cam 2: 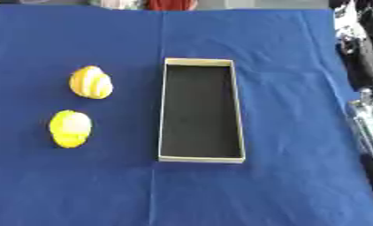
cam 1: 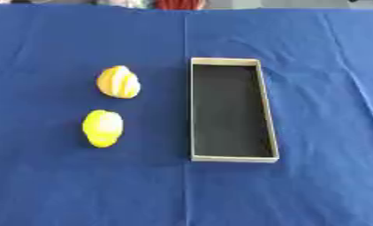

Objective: Pick up objects on the table and place them in the box.

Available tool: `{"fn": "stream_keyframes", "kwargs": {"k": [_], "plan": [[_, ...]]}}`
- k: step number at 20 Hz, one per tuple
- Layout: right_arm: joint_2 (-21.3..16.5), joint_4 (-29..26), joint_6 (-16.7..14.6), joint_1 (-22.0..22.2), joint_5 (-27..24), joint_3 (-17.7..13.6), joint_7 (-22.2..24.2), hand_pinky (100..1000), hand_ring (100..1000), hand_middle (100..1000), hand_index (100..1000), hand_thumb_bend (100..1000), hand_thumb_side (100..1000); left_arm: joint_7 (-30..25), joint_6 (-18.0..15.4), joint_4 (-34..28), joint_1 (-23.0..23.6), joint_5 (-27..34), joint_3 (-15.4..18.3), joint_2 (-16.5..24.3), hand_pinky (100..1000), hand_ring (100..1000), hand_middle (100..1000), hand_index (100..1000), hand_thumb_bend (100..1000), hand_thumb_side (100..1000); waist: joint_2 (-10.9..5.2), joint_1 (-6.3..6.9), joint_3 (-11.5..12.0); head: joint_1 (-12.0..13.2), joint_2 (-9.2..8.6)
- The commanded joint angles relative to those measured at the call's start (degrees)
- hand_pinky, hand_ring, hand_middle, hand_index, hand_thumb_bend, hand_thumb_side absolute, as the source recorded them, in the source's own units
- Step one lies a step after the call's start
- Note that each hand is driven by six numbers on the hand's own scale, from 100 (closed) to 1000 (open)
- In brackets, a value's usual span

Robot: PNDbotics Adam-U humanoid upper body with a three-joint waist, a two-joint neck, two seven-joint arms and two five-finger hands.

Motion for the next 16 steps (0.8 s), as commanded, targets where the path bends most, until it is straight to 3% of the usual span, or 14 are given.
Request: {"fn": "stream_keyframes", "kwargs": {"k": [1,4,6,12,16], "plan": [[-1.0,-1.0,0.0,-0.3,-0.2,-0.7,-0.1,867,855,815,846,100,712,-0.3,-0.1,-0.9,-0.4,-0.4,0.5,1.5,791,872,763,786,638,719,-1.32,0.2,-0.1,0.1,0.38],[-1.2,-1.0,0.0,-0.3,-0.2,-0.7,-0.1,867,854,814,845,100,712,-1.2,0.4,-0.9,-0.6,-0.9,-0.1,3.1,793,873,767,795,647,723,-1.37,0.31,-0.2,0.0,0.44],[-1.5,-1.0,0.0,-0.2,-0.2,-0.6,0.0,867,854,813,845,100,713,-3.7,1.8,-0.9,-1.2,-2.7,-1.5,6.6,796,875,773,813,662,726,-1.47,0.49,-0.3,0.0,0.51],[-2.1,-1.0,0.1,-0.1,-0.2,-0.3,0.3,868,853,813,845,100,716,-20.0,11.5,-0.9,-4.8,-8.1,-7.8,20.5,805,874,776,845,657,716,-1.66,1.15,-0.6,0.2,0.52],[-2.2,-1.0,0.2,0.0,-0.3,-0.3,0.4,867,853,813,845,100,718,-24.9,13.8,-0.9,-6.0,-9.1,-8.5,23.2,812,870,777,858,627,714,-1.66,1.28,-0.6,0.2,0.54]]}}
